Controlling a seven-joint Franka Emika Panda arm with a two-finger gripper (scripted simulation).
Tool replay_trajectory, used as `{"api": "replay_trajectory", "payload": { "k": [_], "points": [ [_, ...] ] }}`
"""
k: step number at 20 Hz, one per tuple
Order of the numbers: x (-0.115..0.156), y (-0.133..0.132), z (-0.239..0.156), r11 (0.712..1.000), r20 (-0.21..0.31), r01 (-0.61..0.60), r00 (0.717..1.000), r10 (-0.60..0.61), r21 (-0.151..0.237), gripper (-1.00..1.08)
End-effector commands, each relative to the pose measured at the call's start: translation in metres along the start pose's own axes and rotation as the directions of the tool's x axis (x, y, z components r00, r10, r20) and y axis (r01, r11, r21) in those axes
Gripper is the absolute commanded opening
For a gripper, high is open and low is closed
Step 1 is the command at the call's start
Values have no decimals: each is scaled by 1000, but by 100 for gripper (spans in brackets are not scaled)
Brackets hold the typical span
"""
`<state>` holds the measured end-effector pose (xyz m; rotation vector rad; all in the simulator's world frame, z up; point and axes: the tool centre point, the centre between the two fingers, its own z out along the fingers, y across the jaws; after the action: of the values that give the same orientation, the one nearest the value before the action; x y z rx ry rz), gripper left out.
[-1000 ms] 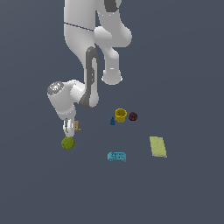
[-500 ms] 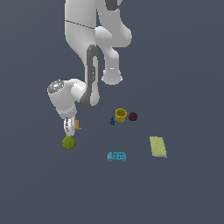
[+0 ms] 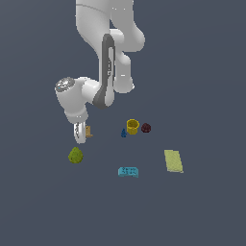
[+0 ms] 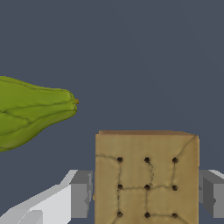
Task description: Pick up a designated object from a clutter of objects.
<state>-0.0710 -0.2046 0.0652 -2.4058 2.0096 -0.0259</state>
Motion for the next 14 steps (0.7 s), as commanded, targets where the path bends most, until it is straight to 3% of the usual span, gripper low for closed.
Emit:
{"api": "replay_trajectory", "payload": {
  "k": [1,14],
  "points": [
    [-10,1,-16,1000,0,0,1000,0,1,-100],
    [-70,11,-109,1000,0,1,1000,-1,-5,-100]
  ]
}}
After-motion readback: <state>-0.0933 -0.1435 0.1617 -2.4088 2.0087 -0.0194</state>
